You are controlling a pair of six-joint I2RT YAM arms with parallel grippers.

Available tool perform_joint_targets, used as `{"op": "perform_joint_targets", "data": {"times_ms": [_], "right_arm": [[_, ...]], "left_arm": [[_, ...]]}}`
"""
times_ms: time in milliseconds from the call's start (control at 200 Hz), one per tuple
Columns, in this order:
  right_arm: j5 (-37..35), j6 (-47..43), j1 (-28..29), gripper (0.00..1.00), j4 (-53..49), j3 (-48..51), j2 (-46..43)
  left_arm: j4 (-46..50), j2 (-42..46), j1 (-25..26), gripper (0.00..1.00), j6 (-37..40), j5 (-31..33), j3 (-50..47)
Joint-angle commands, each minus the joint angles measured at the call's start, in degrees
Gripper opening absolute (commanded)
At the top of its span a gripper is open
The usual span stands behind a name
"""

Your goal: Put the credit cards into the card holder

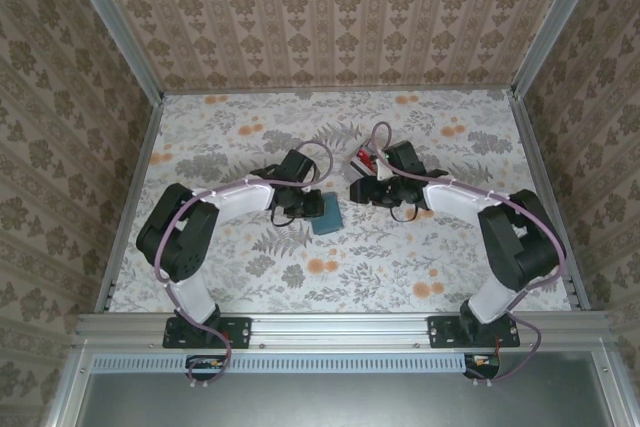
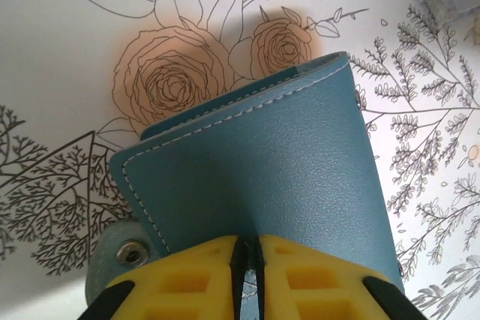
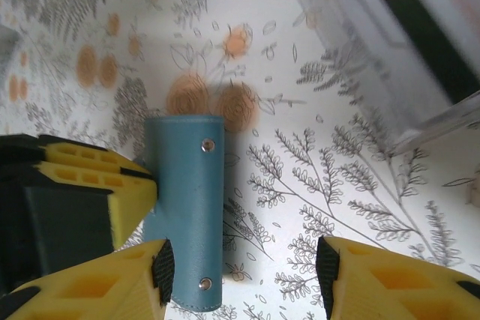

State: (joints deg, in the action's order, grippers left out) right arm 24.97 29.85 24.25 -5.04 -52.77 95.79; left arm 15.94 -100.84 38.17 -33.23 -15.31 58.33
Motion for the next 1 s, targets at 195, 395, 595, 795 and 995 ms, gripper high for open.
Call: {"op": "perform_joint_targets", "data": {"times_ms": [195,395,595,795,995], "right_arm": [[6.4,6.2,6.0,0.54,6.0,-3.3,11.7],[9.3,9.8,6.4,0.45,12.1,-3.3,15.0],[10.4,10.8,6.7,0.3,12.7,-5.6,15.7],[9.2,6.0,6.3,0.11,6.7,-8.4,12.9],[-7.9,-8.5,6.0,0.1,-11.0,-11.2,2.1]], "left_arm": [[-5.9,-1.7,-0.9,0.01,-5.4,-1.1,-9.2],[-8.0,-1.3,-1.2,0.0,-6.7,-0.9,-11.0],[-8.6,-0.5,-1.5,0.0,-6.8,-2.3,-8.9],[-8.8,4.0,-2.2,0.09,-7.5,-0.2,-7.9],[-9.3,14.2,-5.0,0.21,-8.2,5.5,-11.4]]}}
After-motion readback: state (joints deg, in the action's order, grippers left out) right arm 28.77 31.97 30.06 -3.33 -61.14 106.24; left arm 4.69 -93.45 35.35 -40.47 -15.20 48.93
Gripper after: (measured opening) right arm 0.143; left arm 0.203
